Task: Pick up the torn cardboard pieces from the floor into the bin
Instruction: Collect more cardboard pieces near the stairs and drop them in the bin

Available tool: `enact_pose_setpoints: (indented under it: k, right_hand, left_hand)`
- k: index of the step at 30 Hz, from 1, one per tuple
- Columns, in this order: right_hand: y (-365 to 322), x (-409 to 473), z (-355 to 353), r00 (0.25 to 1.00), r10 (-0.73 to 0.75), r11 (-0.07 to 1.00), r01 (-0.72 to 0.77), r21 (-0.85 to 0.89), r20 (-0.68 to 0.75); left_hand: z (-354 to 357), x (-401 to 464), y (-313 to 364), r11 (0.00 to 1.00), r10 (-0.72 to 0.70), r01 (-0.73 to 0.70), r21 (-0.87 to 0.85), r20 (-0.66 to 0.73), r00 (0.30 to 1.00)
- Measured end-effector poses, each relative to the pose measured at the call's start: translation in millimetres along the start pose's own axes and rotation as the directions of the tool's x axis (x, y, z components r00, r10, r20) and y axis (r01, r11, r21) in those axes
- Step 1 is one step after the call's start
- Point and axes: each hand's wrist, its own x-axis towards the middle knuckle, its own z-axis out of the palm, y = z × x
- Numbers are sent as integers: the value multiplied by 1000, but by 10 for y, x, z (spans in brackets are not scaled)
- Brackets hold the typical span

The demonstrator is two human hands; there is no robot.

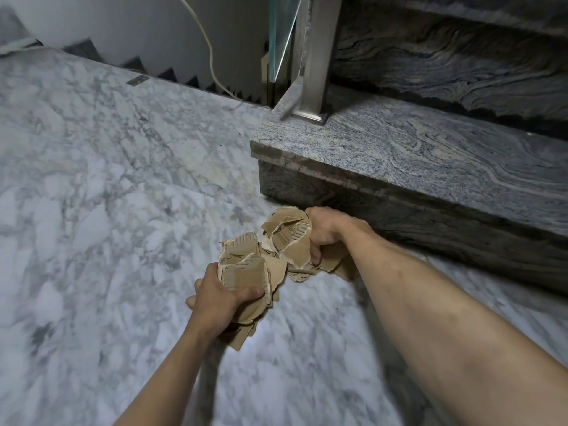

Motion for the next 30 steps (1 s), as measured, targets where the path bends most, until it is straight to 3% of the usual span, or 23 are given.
enact_pose_setpoints:
  k: [5,9,13,17,20,25,30]
  right_hand:
    - [232,-330,142,982,32,976,10,217,-185]
    - [812,-719,334,961,138,786,42,617,-241]
    - [1469,-1428,486,953,242,700,-42,713,-181]
    - [1952,-2075,674,921,367,618,-140,773,-128]
    - [2158,-2533,799,883,453,493,-132,860,-125]
    - [2625,-3325,910,737,670,231,-83,970,-96]
    - [3253,-4114,1248,592,802,110,-11,994,-82]
  left_hand:
    - [-26,15,5,1000,-23,23,-4,-27,999]
    - [-29,166,-169,1000,0,-1,-30,-16,1000]
    - [-108,-167,143,999,26,-24,-46,48,999]
    - [33,-633,451,994,109,-107,-22,203,973]
    - [237,-865,548,990,137,-138,-16,289,947]
    - [889,-1280,741,978,154,-205,43,510,846]
    - [1707,-1797,1027,930,167,-348,120,706,688]
